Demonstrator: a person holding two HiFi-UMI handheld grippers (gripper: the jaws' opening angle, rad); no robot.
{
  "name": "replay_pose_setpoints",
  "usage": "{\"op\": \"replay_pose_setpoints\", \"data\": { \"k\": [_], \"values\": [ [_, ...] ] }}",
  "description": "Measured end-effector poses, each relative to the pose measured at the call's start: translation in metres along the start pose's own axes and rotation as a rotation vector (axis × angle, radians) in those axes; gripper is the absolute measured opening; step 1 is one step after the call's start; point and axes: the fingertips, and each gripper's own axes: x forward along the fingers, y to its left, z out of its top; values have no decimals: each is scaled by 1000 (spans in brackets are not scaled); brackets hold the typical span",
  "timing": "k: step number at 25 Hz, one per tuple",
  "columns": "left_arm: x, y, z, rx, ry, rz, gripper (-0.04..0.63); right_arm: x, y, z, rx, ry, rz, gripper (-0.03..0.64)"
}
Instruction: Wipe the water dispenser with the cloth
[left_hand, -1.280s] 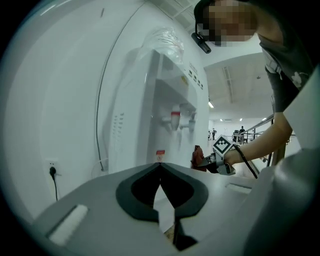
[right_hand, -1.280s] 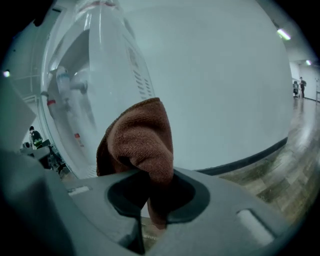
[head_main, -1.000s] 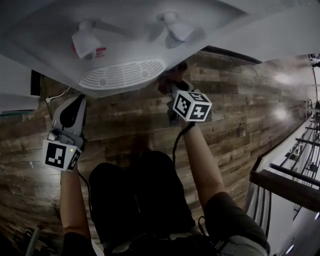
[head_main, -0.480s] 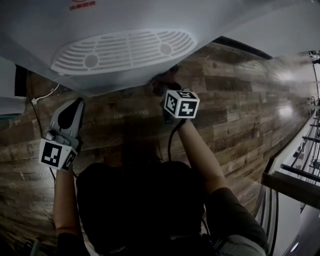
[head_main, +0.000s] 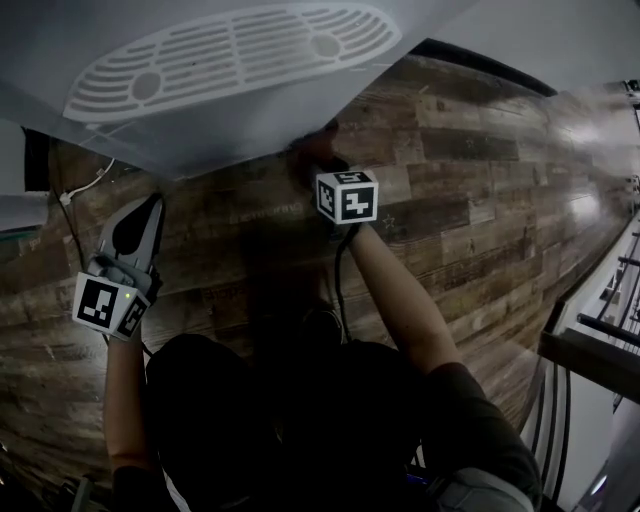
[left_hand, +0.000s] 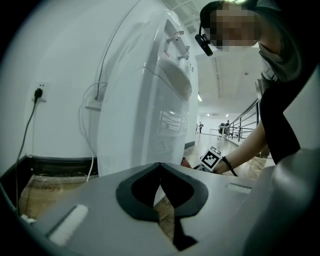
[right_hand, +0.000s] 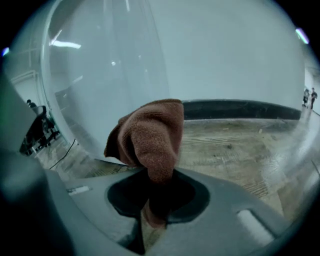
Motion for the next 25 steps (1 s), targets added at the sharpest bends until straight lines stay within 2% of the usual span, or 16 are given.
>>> {"op": "replay_pose_setpoints", "data": {
  "k": [3,7,9,11,13,16,20,22,25],
  "values": [
    [-10,-3,21,17,-29,5,17,-35,22,23,-114,-79,17,58],
    [-29,-7,72,54,-94,15,17,-129,54,109,-281,-328,32,58],
    [-34,-11,97,77,-127,23,17,-170,65,154,-387,-421,10,58],
    [-36,-15,117,102,-153,31,17,-196,66,188,-460,-464,-46,58],
    [-34,-17,129,123,-169,35,17,-208,60,208,-430,-485,-78,58],
    [-29,-17,131,122,-171,41,17,-205,49,216,-288,-485,-75,58],
    [-28,-16,120,99,-156,39,17,-194,68,212,-277,-484,-58,58],
    [-31,-14,116,97,-146,45,17,-189,89,204,-285,-464,-2,58],
    [-38,-11,113,95,-142,60,17,-179,138,191,-324,-418,145,58]
  ]
}}
